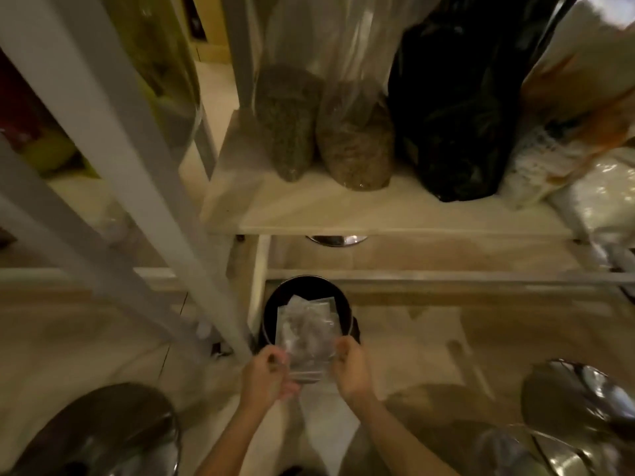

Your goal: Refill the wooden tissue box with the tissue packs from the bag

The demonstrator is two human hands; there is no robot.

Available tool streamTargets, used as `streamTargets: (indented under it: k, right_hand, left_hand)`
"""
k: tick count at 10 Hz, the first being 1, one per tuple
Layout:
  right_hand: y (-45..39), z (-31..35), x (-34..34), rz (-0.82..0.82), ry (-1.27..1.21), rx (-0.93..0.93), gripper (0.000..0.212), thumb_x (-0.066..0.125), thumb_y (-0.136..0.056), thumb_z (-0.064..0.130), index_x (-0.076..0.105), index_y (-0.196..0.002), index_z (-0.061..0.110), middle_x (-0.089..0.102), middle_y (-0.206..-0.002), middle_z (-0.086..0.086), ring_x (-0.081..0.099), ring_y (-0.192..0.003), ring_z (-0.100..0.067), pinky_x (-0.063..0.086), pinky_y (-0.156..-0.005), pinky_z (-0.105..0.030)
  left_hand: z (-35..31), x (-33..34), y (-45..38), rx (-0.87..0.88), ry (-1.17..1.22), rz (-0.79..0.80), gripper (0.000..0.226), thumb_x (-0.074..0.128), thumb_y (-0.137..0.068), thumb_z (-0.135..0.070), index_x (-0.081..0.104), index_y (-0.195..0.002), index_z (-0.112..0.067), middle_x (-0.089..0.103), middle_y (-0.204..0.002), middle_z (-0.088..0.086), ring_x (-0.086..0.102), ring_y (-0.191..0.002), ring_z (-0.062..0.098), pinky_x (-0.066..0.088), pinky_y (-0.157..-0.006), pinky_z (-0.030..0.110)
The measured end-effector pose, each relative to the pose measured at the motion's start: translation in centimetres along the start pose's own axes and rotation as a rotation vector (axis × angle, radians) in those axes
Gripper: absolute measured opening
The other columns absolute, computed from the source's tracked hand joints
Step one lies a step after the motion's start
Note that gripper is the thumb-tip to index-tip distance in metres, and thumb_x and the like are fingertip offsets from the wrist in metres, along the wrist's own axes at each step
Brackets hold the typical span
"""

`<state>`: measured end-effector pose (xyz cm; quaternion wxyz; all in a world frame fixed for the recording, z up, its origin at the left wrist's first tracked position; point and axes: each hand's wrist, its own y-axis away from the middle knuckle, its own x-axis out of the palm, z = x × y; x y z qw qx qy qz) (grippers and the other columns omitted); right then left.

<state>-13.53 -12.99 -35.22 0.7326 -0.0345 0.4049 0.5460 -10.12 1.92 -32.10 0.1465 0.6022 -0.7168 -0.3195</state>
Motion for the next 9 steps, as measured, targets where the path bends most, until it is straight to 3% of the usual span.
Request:
streamTargets:
  k: [1, 2, 3, 4, 5, 6, 7, 8, 9]
  right_hand:
    - [-3.5, -2.1, 2.5, 0.01, 0.192, -0.058, 0.017, 0.046, -0.09, 0.008, 0.058, -0.102, 0.007, 0.061, -0.099, -0.009, 0.056, -0.095, -0.024, 0.044, -0.073, -0.028]
    - [-6.4, -3.9, 4.3, 0.036, 0.422, -0.165, 0.032, 0.035, -0.093, 0.023, 0.055, -0.114, 0.011, 0.057, -0.122, -0.009, 0.042, -0.121, -0.027, 0.037, -0.1, -0.037]
    - [-8.3, -6.3, 5.9, 0.159, 0.545, -0.19, 0.077, -0.006, -0.081, 0.045, 0.052, -0.121, 0.013, 0.051, -0.134, -0.01, 0.03, -0.136, -0.029, 0.017, -0.116, -0.046]
    - [-8.1, -7.0, 5.8, 0.266, 0.618, -0.173, 0.1, -0.026, -0.072, 0.057, 0.045, -0.13, 0.018, 0.035, -0.148, -0.013, 0.013, -0.142, -0.033, 0.004, -0.117, -0.052]
    - [-5.2, -3.8, 3.1, 0.289, 0.591, -0.1, 0.057, 0.007, -0.096, 0.044, 0.036, -0.138, 0.019, 0.017, -0.156, -0.014, 0.002, -0.145, -0.031, -0.001, -0.118, -0.046]
    - [-2.4, -0.1, -0.3, 0.271, 0.662, -0.188, 0.045, 0.029, -0.097, 0.031, 0.035, -0.136, 0.01, 0.034, -0.148, -0.015, 0.027, -0.137, -0.031, 0.02, -0.113, -0.043]
    - [0.8, 4.4, -4.7, 0.261, 0.586, -0.251, 0.036, 0.041, -0.092, 0.015, 0.039, -0.127, 0.008, 0.054, -0.125, -0.016, 0.055, -0.109, -0.035, 0.045, -0.087, -0.041]
    - [3.9, 9.7, -9.9, 0.115, 0.509, -0.333, 0.035, 0.044, -0.091, 0.017, 0.042, -0.125, 0.011, 0.067, -0.108, -0.015, 0.064, -0.094, -0.034, 0.052, -0.075, -0.04]
    - [7.6, 14.2, -15.8, 0.052, 0.36, -0.352, 0.035, 0.045, -0.092, 0.022, 0.045, -0.127, 0.017, 0.07, -0.104, -0.01, 0.066, -0.093, -0.03, 0.054, -0.076, -0.041]
  left_hand:
    - [2.5, 0.9, -5.3, -0.026, 0.053, -0.006, 0.021, 0.045, -0.09, 0.002, 0.051, -0.073, -0.008, 0.053, -0.065, 0.015, 0.054, -0.029, 0.015, 0.039, -0.028, 0.017]
    - [4.4, 1.8, -9.6, -0.092, 0.105, -0.014, 0.01, 0.05, -0.09, -0.002, 0.057, -0.084, -0.005, 0.056, -0.07, 0.018, 0.055, -0.037, 0.021, 0.043, -0.032, 0.023]
    - [5.5, 2.4, -10.8, -0.15, 0.051, 0.047, 0.029, 0.054, -0.089, -0.006, 0.049, -0.117, -0.001, 0.054, -0.071, 0.011, 0.051, -0.054, 0.023, 0.044, -0.048, 0.03]
    - [4.9, 2.3, -9.5, -0.153, -0.048, 0.052, 0.037, 0.053, -0.09, -0.016, 0.048, -0.126, -0.007, 0.056, -0.083, 0.003, 0.053, -0.068, 0.019, 0.042, -0.06, 0.03]
    - [3.3, 1.7, -7.2, -0.107, -0.163, 0.097, 0.042, 0.05, -0.092, -0.019, 0.044, -0.132, -0.009, 0.054, -0.117, 0.01, 0.053, -0.099, 0.026, 0.038, -0.079, 0.03]
    - [0.2, 1.4, -3.8, -0.006, -0.186, 0.036, 0.036, 0.05, -0.091, -0.009, 0.049, -0.126, -0.001, 0.055, -0.121, 0.019, 0.051, -0.116, 0.034, 0.037, -0.081, 0.025]
    - [-4.6, 0.8, 0.8, 0.05, 0.003, -0.042, 0.02, 0.051, -0.089, -0.001, 0.061, -0.105, 0.003, 0.062, -0.082, 0.011, 0.062, -0.08, 0.027, 0.042, -0.061, 0.021]
    - [-10.2, 0.0, 5.6, 0.163, -0.015, 0.008, 0.017, 0.049, -0.089, -0.003, 0.062, -0.08, -0.011, 0.062, -0.069, 0.002, 0.057, -0.066, 0.015, 0.042, -0.059, 0.023]
    - [-16.0, -0.9, 11.2, 0.229, -0.1, 0.034, 0.027, 0.048, -0.087, -0.004, 0.057, -0.071, -0.024, 0.063, -0.068, 0.001, 0.059, -0.069, 0.019, 0.043, -0.067, 0.028]
